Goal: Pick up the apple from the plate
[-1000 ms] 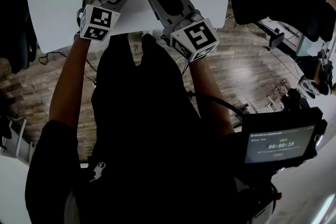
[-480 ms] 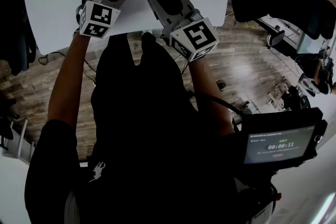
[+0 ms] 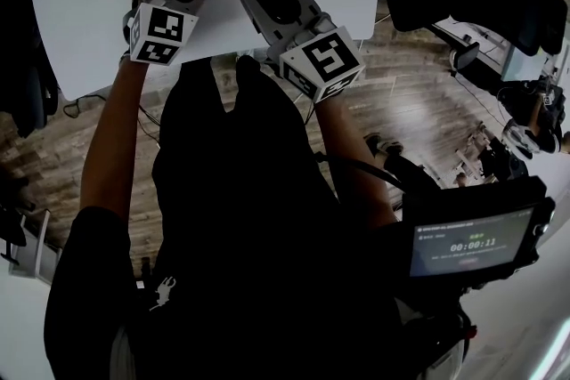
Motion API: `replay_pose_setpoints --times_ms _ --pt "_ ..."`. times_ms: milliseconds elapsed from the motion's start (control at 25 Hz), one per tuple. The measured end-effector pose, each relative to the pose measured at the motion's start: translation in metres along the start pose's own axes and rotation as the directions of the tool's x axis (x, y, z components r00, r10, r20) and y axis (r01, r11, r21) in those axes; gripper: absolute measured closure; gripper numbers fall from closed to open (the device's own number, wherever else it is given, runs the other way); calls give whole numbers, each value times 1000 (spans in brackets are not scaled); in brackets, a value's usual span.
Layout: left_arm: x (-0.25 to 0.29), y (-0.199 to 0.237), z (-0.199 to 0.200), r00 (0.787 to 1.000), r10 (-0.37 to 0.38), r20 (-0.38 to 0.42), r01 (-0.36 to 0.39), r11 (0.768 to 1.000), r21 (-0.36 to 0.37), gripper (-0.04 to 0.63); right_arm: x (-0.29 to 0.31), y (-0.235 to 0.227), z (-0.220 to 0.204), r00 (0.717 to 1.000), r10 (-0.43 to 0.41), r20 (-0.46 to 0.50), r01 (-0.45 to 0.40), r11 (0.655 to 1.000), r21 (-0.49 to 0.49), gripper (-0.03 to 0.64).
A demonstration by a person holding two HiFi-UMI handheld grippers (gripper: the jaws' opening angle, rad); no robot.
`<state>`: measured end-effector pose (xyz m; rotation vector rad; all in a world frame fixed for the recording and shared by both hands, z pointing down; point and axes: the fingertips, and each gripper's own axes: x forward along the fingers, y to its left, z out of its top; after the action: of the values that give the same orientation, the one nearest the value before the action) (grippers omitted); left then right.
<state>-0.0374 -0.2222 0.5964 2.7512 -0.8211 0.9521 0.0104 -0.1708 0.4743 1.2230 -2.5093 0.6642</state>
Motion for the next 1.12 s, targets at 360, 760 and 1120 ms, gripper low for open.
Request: replay_pose_setpoints --times_ms 360,760,1120 --pt "-1 4 4 1000 17 3 -17 1000 14 190 -4 -2 4 1000 -2 9 2 1000 -9 612" --pt "-9 4 17 999 40 27 -40 999 -7 190 -4 -1 12 999 23 37 -20 998 -65 613" --pt "-27 -1 26 997 63 48 -60 996 -60 190 -8 1 18 998 39 47 -35 996 -84 613"
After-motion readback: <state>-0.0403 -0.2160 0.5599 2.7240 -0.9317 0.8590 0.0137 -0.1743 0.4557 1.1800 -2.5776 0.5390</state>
